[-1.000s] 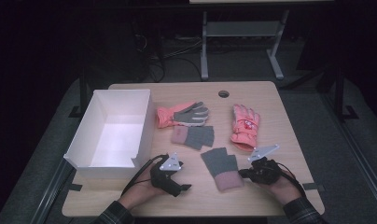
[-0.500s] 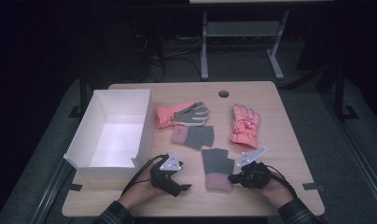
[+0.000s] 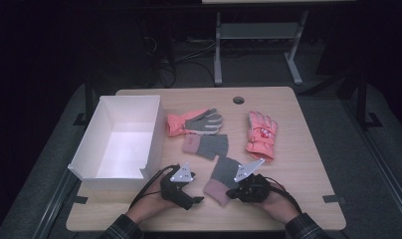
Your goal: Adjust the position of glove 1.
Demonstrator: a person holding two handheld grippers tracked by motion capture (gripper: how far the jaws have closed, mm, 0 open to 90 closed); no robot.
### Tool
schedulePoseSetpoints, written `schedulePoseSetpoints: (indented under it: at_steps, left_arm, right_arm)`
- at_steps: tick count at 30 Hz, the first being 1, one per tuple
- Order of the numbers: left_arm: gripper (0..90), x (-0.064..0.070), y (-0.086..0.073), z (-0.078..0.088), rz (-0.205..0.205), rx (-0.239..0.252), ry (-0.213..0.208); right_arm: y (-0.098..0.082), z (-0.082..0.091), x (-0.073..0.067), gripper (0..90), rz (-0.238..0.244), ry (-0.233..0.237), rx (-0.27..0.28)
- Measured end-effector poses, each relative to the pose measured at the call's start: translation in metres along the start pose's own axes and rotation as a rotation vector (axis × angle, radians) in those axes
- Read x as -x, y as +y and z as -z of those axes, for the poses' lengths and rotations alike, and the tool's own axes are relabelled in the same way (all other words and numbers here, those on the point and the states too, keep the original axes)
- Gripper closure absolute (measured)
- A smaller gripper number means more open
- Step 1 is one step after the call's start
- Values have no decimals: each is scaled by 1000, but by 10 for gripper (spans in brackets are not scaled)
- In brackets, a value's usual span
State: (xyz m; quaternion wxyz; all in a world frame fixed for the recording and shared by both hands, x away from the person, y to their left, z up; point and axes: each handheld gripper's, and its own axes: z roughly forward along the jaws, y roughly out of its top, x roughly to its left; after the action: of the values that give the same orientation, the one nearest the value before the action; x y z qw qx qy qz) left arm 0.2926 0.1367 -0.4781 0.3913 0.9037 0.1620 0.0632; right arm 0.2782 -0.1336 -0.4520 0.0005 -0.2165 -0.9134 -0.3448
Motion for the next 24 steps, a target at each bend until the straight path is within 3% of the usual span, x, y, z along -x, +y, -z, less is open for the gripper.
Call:
schedulePoseSetpoints:
  at_steps: [8,13,18,24]
  left_arm:
    - [124,-1,0,0,-10,-5,2]
    - [124,-1,0,1,-7,-10,-2]
    - [124,0,0,0,-5,-8,-2]
    - [124,-1,0,1,-11,-10,0]
  right_arm:
    - [7,12,35,899,-79,-120,76]
    - [10,4,55,900,-108,-147,82]
    - [9,-7,60,900,-120,-146,42]
    - [1,1,52,900,-118,-140,20]
